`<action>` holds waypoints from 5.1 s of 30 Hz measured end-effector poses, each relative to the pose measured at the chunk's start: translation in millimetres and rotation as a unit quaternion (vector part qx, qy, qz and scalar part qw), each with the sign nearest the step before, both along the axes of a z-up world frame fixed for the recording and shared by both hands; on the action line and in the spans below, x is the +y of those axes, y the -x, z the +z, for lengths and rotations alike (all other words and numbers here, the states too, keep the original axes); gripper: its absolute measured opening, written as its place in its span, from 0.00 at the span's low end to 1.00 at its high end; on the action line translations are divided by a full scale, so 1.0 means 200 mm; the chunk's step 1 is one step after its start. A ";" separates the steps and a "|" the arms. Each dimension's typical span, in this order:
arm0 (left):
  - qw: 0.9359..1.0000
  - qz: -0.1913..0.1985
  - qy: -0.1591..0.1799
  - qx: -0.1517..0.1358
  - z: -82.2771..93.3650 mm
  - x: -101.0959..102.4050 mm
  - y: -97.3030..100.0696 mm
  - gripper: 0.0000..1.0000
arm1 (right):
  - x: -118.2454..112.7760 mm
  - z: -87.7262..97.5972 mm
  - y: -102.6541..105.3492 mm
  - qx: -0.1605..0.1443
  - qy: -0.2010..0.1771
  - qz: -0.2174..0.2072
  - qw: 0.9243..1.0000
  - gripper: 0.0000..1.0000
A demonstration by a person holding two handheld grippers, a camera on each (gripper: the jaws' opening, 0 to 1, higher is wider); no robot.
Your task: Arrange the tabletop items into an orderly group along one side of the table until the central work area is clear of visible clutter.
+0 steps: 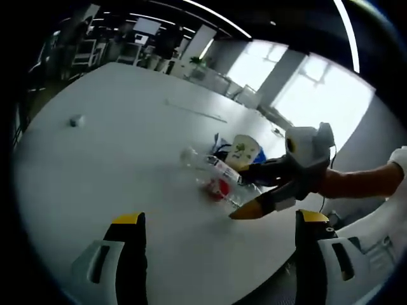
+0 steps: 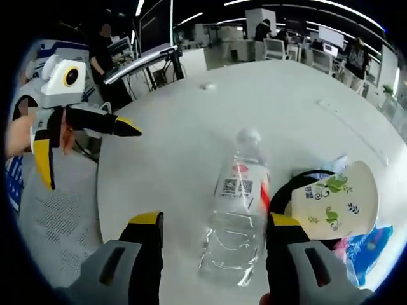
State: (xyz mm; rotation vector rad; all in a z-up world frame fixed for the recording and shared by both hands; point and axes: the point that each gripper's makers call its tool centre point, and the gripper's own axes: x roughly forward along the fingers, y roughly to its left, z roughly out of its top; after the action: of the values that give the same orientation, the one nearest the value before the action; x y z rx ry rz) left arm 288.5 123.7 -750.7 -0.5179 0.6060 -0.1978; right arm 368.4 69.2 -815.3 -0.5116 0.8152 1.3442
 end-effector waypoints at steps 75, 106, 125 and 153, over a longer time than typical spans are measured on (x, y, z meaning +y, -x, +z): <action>0.993 0.045 0.110 0.018 -0.13 -0.10 -0.21 0.88 | -0.03 0.00 0.03 -0.097 -0.052 0.018 0.994 0.35; 0.979 0.046 0.196 -0.015 -0.01 -0.21 -0.41 0.63 | 0.04 0.29 0.12 -0.113 -0.150 0.030 0.982 0.35; 0.998 0.025 0.032 -0.057 0.13 -0.20 -0.43 0.42 | 0.02 0.34 0.09 -0.126 -0.160 0.012 0.979 0.36; 0.989 0.116 -0.084 -0.034 0.42 -0.18 -0.39 0.38 | 0.09 0.58 0.03 -0.354 -0.147 0.070 0.921 0.43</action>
State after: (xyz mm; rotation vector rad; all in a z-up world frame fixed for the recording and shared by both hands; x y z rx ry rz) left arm 366.9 87.6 -665.7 -0.4126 0.4863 0.0553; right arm 362.7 87.6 -698.9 -0.7596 -0.0212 1.2503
